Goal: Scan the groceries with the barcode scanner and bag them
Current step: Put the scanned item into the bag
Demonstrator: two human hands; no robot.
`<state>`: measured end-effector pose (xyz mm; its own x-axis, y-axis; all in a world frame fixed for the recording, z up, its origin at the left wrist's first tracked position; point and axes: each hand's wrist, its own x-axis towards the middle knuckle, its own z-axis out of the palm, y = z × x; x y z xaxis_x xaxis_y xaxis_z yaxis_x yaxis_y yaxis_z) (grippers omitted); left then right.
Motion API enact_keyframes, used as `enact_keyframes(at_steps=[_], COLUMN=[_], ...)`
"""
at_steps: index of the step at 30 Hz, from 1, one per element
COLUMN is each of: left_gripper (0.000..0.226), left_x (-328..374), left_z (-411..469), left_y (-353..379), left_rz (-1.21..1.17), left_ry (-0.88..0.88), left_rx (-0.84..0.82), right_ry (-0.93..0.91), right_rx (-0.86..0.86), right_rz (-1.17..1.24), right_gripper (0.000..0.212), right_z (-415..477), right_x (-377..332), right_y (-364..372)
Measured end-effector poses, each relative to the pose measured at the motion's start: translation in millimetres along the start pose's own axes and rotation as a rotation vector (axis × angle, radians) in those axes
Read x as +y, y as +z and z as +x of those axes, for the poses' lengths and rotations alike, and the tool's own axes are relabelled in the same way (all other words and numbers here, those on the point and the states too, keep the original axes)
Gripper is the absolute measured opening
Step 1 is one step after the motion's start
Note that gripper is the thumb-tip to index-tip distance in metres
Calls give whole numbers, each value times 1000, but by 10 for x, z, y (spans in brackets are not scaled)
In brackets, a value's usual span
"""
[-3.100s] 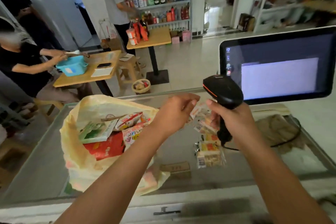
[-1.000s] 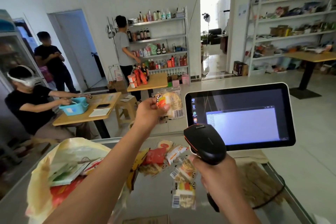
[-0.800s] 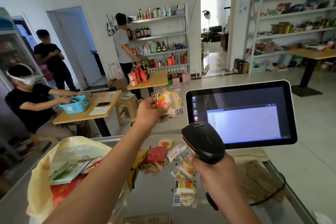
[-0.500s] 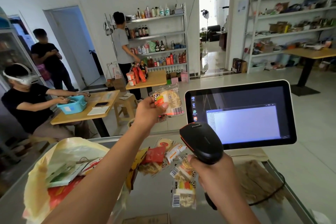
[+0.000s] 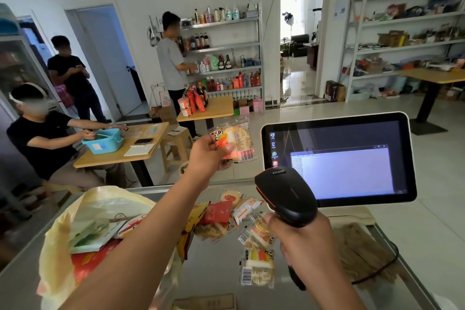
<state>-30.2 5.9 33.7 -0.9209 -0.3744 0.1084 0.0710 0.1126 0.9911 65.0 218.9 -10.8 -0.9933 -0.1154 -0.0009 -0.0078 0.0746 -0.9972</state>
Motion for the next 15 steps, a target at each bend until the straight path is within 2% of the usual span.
enact_keyframes(at_steps=[8, 15], left_gripper=[21, 19], left_x=[158, 185], left_z=[-58, -617], left_y=[-405, -1488], left_rz=[-51, 34], left_ry=[-4, 62], left_rx=[90, 238], right_ry=[-8, -10], right_rx=[-48, -340], right_rz=[60, 193], right_gripper=[18, 21], right_z=[-42, -178], right_x=[-96, -199], right_y=[311, 1257])
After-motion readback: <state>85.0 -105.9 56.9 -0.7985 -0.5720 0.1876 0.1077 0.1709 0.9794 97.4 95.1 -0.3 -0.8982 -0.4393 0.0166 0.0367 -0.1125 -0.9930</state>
